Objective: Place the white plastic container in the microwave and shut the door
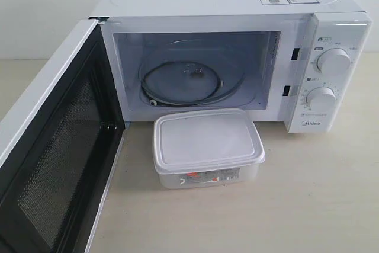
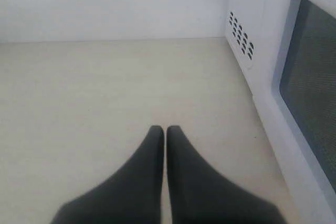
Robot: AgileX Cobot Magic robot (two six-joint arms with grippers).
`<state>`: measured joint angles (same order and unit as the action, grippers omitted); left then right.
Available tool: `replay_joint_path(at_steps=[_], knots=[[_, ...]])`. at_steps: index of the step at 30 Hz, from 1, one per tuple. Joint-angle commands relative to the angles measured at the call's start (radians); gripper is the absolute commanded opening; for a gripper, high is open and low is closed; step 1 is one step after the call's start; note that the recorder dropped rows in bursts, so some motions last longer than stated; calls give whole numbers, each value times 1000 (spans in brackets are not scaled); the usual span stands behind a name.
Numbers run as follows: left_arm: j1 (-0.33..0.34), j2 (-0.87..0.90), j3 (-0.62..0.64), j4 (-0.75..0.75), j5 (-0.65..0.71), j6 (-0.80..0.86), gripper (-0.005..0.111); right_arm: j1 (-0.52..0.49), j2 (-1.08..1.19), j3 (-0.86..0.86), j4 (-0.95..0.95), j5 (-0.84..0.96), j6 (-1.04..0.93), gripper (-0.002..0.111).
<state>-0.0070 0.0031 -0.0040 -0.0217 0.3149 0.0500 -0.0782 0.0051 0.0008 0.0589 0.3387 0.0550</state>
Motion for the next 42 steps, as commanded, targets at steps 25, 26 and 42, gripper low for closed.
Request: replay_joint_path(at_steps=[25,26,42], knots=[[-3,-3,4,-5,-3,3,4,-3,-5,-1,83,-430,26,0],[-3,-3,4,-5,-3,3,4,-3,-5,-1,85,-485,26,0],[-3,-3,4,-5,-3,3,4,-3,-5,-1,88,-787,-2,0]])
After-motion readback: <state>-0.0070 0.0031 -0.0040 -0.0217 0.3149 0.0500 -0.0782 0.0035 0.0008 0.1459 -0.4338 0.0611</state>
